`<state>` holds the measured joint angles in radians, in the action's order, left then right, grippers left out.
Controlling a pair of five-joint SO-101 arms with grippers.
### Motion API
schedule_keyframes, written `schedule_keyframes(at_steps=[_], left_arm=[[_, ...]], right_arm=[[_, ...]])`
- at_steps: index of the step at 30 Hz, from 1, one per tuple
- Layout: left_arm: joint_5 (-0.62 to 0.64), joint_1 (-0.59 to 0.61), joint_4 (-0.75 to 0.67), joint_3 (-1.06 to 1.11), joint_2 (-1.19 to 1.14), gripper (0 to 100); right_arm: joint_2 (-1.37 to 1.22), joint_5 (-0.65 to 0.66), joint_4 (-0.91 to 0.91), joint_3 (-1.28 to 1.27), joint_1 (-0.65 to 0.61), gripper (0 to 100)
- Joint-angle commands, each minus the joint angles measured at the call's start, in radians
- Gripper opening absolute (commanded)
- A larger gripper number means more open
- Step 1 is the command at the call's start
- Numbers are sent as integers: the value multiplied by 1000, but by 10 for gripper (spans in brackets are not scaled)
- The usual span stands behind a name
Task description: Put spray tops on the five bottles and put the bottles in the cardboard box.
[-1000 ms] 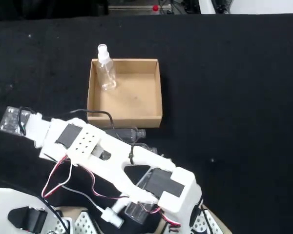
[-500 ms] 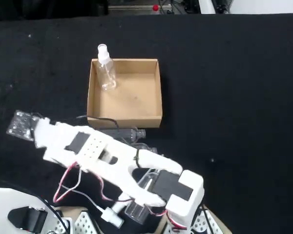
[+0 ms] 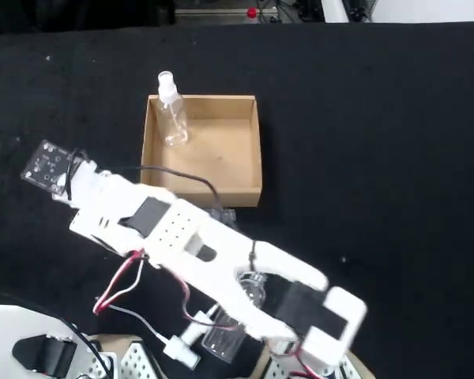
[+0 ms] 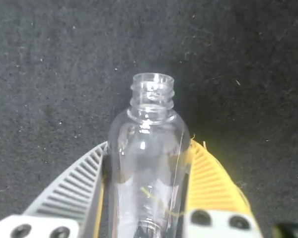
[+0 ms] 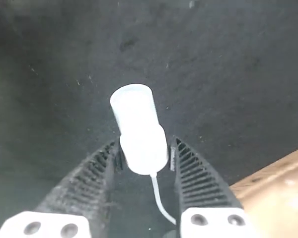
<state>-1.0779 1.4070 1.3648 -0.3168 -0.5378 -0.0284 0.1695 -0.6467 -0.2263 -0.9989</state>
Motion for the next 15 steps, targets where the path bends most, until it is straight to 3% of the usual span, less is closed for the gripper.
schedule_keyframes(at_steps=[1,6,15], left_arm=[[-5,16,17,-41,8,30],[-5,10,18,-35,12,30],[-3,1,20,-35,14,30]], right_arm=[[200,-3,-49,12,25,106],[429,-3,-101,-67,31,106],[737,-3,-287,-77,167,106]])
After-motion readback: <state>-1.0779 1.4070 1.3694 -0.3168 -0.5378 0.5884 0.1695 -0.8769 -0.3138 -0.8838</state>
